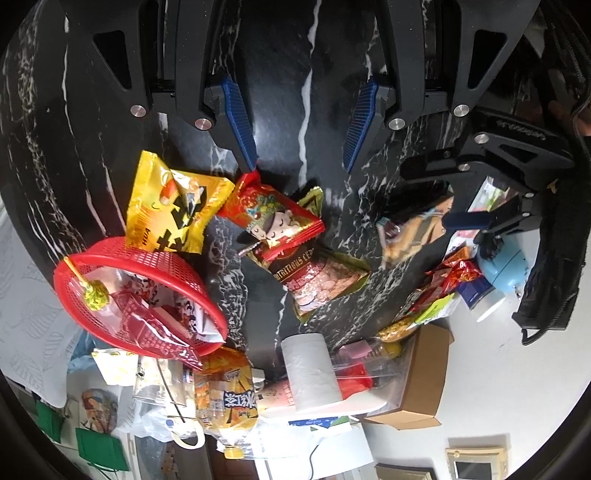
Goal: Organize snacks
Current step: 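Move the left gripper to the seaweed cracker packet while the right approaches the yellow packet, then grasp the seaweed cracker packet with the left gripper while the right grasps the yellow packet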
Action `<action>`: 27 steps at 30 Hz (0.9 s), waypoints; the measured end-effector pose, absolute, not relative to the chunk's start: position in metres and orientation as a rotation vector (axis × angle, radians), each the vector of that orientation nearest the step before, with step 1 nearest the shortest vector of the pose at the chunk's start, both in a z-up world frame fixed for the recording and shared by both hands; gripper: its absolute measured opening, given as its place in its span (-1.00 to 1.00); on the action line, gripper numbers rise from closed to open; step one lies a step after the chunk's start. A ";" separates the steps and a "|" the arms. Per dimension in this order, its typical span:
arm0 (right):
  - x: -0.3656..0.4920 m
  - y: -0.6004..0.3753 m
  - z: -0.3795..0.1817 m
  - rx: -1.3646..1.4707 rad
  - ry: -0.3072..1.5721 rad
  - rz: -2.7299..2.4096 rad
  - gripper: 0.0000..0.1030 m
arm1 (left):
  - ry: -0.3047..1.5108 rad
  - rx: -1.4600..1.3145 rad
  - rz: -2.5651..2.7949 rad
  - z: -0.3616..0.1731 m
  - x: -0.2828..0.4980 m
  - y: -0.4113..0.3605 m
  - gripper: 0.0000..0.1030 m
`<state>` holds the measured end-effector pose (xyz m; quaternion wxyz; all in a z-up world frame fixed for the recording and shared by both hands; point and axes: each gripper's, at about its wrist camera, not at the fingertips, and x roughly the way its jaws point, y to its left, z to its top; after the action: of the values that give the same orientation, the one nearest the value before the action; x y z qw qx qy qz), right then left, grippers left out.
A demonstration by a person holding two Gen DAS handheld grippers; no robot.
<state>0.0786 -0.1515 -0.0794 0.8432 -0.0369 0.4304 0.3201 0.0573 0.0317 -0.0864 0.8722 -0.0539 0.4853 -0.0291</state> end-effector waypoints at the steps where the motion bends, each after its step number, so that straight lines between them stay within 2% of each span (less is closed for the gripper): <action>1: 0.078 -0.153 -0.079 -0.075 0.907 0.674 -0.05 | 0.993 -0.103 -0.047 -0.083 0.057 0.032 1.00; 4: 0.078 -0.157 -0.077 -0.067 0.901 0.662 -0.05 | 0.949 -0.032 0.005 -0.078 0.059 0.033 1.00; 10: 0.078 -0.159 -0.076 -0.071 0.896 0.652 -0.05 | 0.978 0.039 0.036 -0.088 0.074 0.040 1.00; 21: 0.085 -0.148 -0.080 -0.093 0.913 0.663 -0.05 | 1.073 -0.023 -0.035 -0.112 0.088 0.052 1.00; 23: 0.087 -0.149 -0.081 -0.089 0.917 0.660 -0.05 | 1.071 -0.039 -0.040 -0.113 0.086 0.048 0.82; 24: 0.087 -0.150 -0.081 -0.087 0.919 0.657 -0.05 | 1.074 -0.043 -0.033 -0.114 0.085 0.046 0.56; 26: 0.089 -0.155 -0.081 -0.081 0.918 0.639 -0.05 | 1.062 -0.023 -0.005 -0.114 0.084 0.042 0.31; 27: 0.090 -0.158 -0.081 -0.078 0.917 0.629 -0.05 | 1.057 -0.013 0.001 -0.112 0.084 0.039 0.12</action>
<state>0.0895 -0.1575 -0.0811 0.8487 -0.0369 0.4351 0.2985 0.0837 0.0395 -0.1122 0.8636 -0.0060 0.5041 0.0005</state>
